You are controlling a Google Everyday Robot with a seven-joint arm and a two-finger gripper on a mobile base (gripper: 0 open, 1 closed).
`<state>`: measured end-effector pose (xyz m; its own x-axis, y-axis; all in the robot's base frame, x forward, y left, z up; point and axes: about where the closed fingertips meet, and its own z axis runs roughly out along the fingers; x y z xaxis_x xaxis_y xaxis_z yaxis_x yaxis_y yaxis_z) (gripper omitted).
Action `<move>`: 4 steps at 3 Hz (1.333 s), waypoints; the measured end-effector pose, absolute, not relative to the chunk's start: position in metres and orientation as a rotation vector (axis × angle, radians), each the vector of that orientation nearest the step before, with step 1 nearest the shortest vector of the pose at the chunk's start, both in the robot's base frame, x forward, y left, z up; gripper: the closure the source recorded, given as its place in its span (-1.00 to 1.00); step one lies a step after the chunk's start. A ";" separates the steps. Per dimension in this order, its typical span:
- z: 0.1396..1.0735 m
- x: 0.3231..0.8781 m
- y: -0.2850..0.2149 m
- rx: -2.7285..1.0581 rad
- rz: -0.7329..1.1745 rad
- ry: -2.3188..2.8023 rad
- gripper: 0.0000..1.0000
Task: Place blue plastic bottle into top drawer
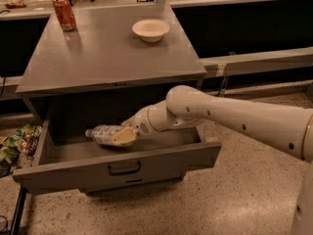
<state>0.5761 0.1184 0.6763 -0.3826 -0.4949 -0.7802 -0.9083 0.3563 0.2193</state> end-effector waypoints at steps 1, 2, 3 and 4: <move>0.680 0.577 0.113 -1.133 0.907 2.034 0.19; 0.695 0.576 0.103 -1.034 0.939 2.037 0.65; 0.732 0.565 0.087 -0.992 0.947 1.975 1.00; 0.785 0.559 0.065 -0.952 0.887 1.887 1.00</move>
Offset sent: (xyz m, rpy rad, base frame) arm 0.0008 -0.0348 0.0368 0.1517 0.0732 -0.1917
